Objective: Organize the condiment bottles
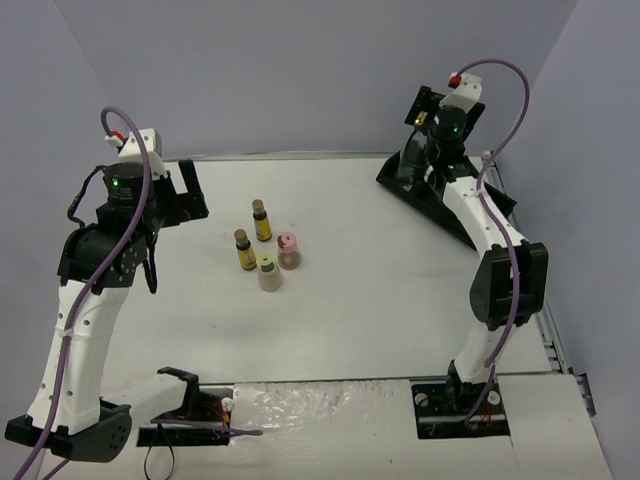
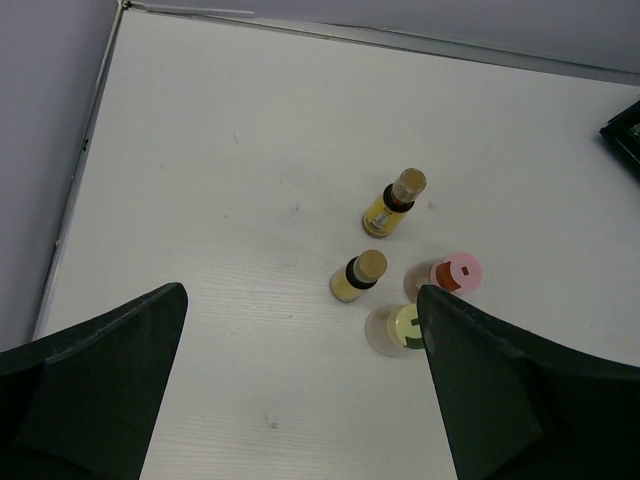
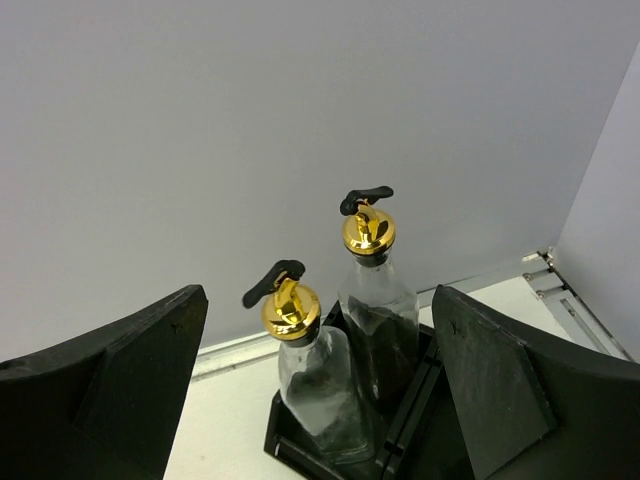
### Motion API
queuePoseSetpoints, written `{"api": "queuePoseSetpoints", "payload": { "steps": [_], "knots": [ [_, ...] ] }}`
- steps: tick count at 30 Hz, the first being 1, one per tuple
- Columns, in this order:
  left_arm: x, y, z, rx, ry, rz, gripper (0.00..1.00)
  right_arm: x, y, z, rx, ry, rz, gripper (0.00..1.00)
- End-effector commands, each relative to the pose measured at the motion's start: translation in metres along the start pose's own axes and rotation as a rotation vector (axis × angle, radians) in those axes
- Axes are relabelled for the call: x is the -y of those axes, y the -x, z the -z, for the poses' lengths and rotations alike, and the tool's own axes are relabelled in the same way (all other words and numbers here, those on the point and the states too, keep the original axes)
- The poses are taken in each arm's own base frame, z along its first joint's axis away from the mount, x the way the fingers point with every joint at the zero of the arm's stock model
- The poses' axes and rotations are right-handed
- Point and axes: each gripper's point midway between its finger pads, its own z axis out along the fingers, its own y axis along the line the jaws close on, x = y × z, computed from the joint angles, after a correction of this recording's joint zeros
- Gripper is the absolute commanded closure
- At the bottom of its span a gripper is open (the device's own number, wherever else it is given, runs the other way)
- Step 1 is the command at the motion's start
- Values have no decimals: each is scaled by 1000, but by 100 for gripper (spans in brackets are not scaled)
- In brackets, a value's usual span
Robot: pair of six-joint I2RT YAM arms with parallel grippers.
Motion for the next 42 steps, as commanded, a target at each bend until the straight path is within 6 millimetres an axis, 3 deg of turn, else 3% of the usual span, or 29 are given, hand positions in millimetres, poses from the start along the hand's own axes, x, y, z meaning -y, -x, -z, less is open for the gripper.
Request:
{"api": "queuePoseSetpoints", "payload": {
  "steps": [1, 6, 9, 12, 15, 17, 19, 22, 25, 31, 42],
  "knots": [
    [4, 21, 10, 90, -31, 56, 3, -18, 122, 40, 191, 91, -115, 7],
    [2, 20, 13, 91, -28, 59, 3, -32, 137, 58, 156, 176, -133, 6],
    [1, 17, 13, 85, -21, 58, 3, -60, 137, 73, 100, 331, -153, 5],
    [-1, 14, 13, 85, -17, 67, 3, -121, 102, 113, -56, 549, -173, 3],
    [-1, 11, 14, 78, -18, 74, 3, -175, 43, 164, -234, 671, -120, 2],
    [-1, 10, 17, 77, -21, 78, 3, -198, 6, 192, -323, 717, -94, 2],
    [-3, 9, 20, 77, -14, 77, 3, -208, -33, 213, -411, 726, -68, 2],
    [-7, 8, 23, 78, -4, 73, 3, -217, -74, 237, -495, 737, -11, 3],
    [-8, 7, 25, 73, 2, 69, 3, -216, -107, 247, -560, 712, 33, 3],
    [-10, 6, 26, 72, 7, 69, 3, -221, -157, 263, -659, 720, 99, 2],
    [-13, 3, 28, 65, 21, 59, 3, -256, -210, 280, -711, 741, 170, 2]
  ]
}}
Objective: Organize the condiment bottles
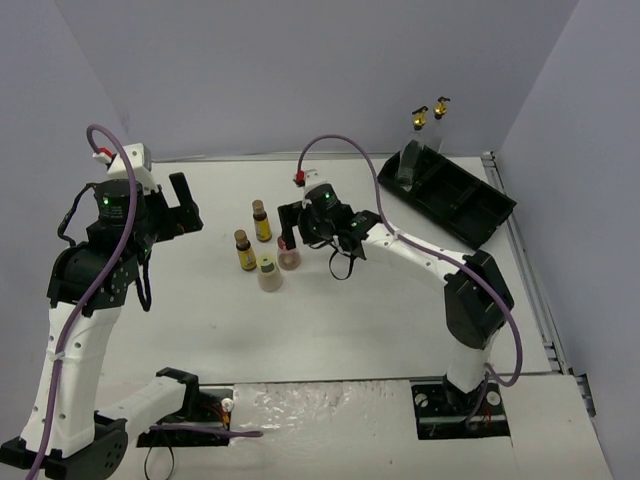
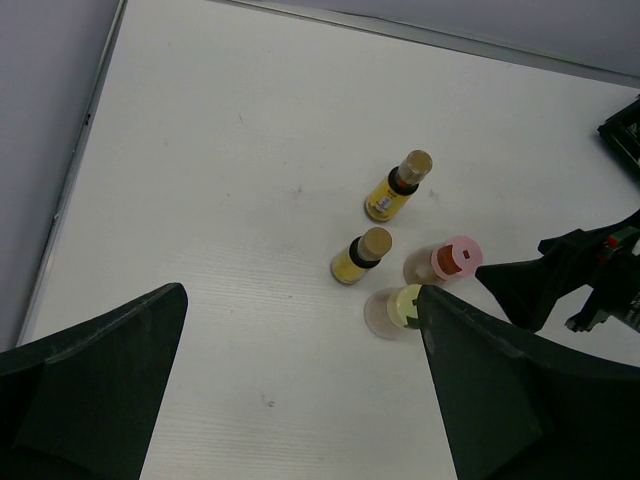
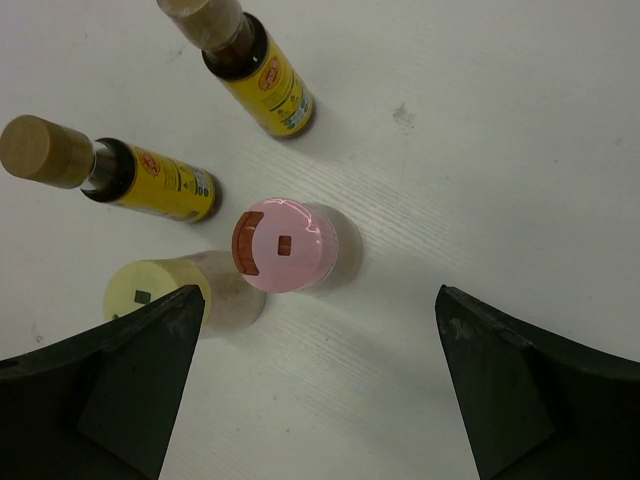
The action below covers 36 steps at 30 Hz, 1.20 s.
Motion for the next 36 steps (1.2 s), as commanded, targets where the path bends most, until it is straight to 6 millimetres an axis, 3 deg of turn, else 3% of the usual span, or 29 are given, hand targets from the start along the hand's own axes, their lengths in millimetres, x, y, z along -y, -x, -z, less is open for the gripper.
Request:
{"api": "queuePoseSetpoints", "payload": {
  "steps": [1, 8, 18, 24, 29, 36],
  "knots": [
    [-3, 17, 9, 64, 8, 14, 3, -19, 28, -10, 93, 6, 5, 2],
    [-5, 18, 11, 66, 12, 8, 3, -33, 17, -32, 72, 13, 17, 2],
    [-7, 18, 14, 68, 22, 0, 3, -29, 15, -55, 81, -45, 30, 6],
    [-9, 18, 14, 68, 32, -10, 3, -22, 13, -61, 85, -91, 19, 16],
    [-9, 16, 12, 62, 32, -9, 3, -22, 12, -60, 86, -98, 19, 40],
    [-9, 15, 10, 60, 32, -10, 3, -20, 2, -62, 63, -108, 30, 47]
  ]
}}
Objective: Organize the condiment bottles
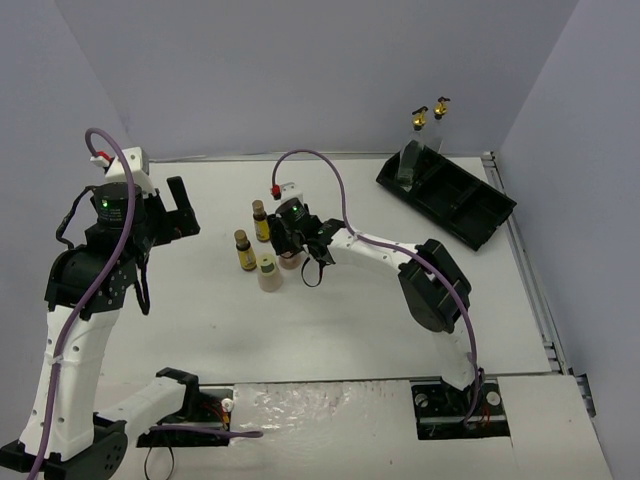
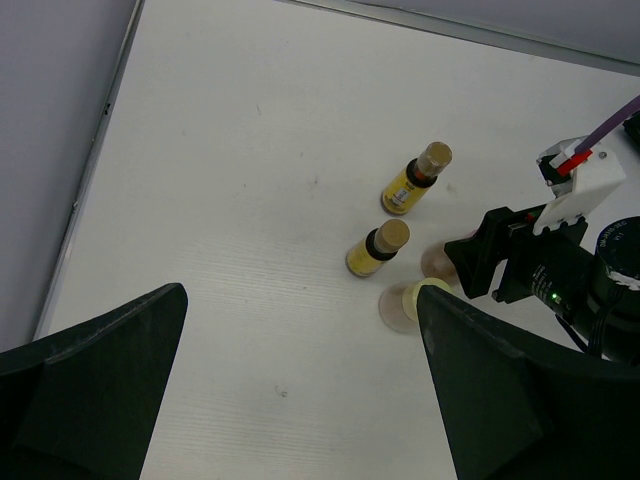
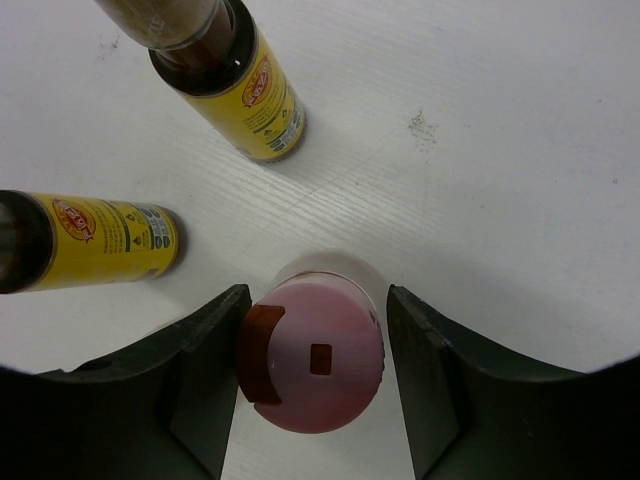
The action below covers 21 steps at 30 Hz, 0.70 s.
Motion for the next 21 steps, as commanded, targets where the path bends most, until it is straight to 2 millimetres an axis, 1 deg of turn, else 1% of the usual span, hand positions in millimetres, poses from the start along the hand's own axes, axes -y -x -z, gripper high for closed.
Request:
{"api": "queuePoseSetpoints", "payload": {
  "steps": [1, 6, 8, 11, 12, 13, 14, 15, 20, 21],
  "knots": [
    [-1, 19, 6, 73, -3, 4, 3, -7, 28, 6, 82, 3, -14, 46],
    [-1, 19, 6, 72, -1, 2, 3, -6, 18, 3, 61, -2, -7, 46],
    [-1, 18, 5, 70, -1, 0, 3, -5, 15, 2, 57, -7, -7, 47],
    [-1, 18, 4, 68, 0, 1, 3, 0, 16, 5, 65, -30, -7, 65],
    [-1, 18, 4, 68, 0, 0, 3, 3, 18, 7, 73, -44, -8, 77],
    [-1, 18, 4, 68, 0, -1, 3, 5, 20, 9, 80, -54, -8, 86],
    [-1, 18, 4, 68, 0, -1, 3, 5, 23, 12, 85, -55, -5, 92],
    [-1, 17, 4, 67, 2, -1, 3, 6, 27, 15, 93, -58, -5, 99],
    [-2, 17, 5, 69, 3, -3, 3, 20, 55, 45, 161, -102, -14, 100],
    [-3, 17, 5, 69, 5, -4, 3, 25, 65, 57, 186, -110, -23, 100]
  ]
}}
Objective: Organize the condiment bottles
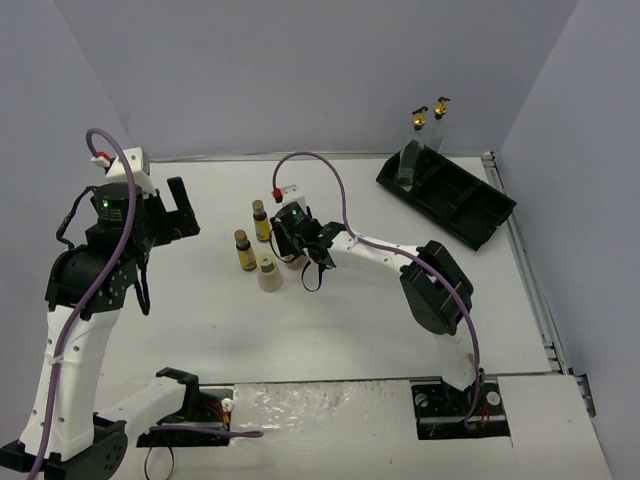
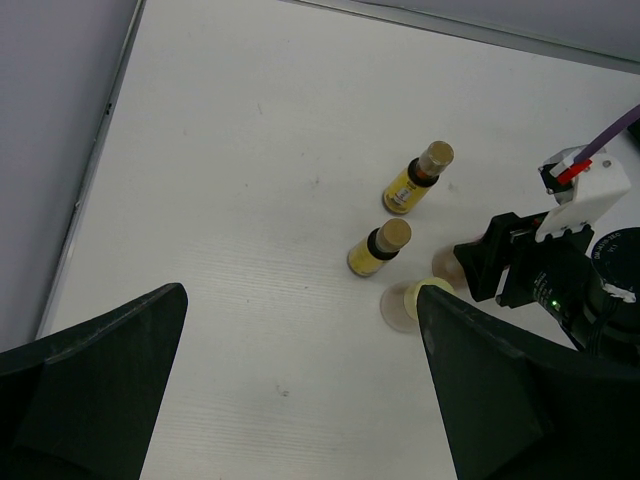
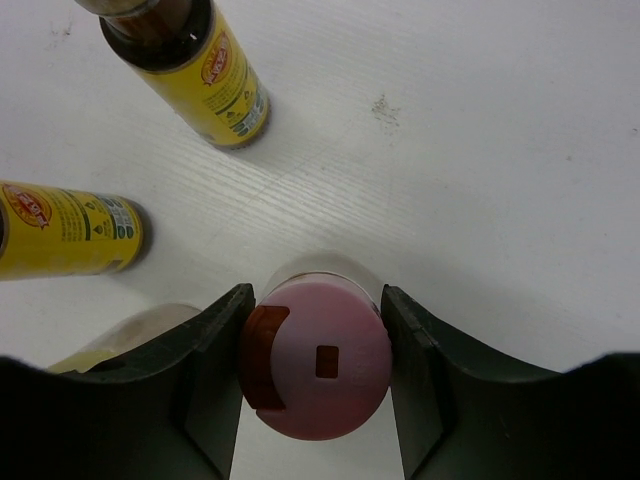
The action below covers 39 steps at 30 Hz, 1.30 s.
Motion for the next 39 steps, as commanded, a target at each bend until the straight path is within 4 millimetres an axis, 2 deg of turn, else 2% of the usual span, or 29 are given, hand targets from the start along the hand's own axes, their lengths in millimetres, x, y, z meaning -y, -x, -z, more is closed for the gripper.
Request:
{"api": "queuePoseSetpoints", "payload": {
  "steps": [1, 2, 3, 6, 8, 13, 15, 17, 20, 25, 27, 29, 35, 39],
  "knots": [
    [-3, 17, 5, 70, 4, 0, 3, 23, 82, 68, 211, -43, -61, 100],
    [-3, 17, 5, 70, 4, 0, 3, 26, 84, 69, 216, -48, -65, 100],
    [-3, 17, 6, 71, 4, 0, 3, 40, 95, 82, 244, -70, -88, 100],
    [-2, 17, 6, 74, 1, 3, 3, 86, 128, 127, 338, -141, -168, 100],
    [-1, 17, 6, 77, -5, 4, 3, 128, 140, 150, 379, -189, -231, 100],
    [0, 16, 5, 79, -15, 9, 3, 252, 135, 177, 388, -338, -395, 100],
    [1, 16, 4, 80, -17, 13, 3, 291, 129, 185, 394, -356, -477, 100],
    [3, 17, 3, 81, -24, 15, 3, 317, 125, 191, 405, -397, -528, 100],
    [4, 16, 0, 77, -29, 18, 3, 346, 119, 195, 418, -443, -607, 100],
    [5, 18, -1, 81, -31, 16, 3, 378, 113, 191, 425, -485, -693, 100],
    [6, 18, -2, 83, -32, 15, 3, 398, 108, 190, 430, -521, -736, 100],
    [6, 18, -3, 83, -34, 15, 3, 401, 111, 188, 443, -515, -757, 100],
    [10, 18, -8, 89, -45, 26, 3, 426, 136, 158, 463, -535, -791, 100],
    [9, 18, -12, 94, -39, 24, 3, 438, 143, 134, 455, -546, -786, 100]
  ]
}}
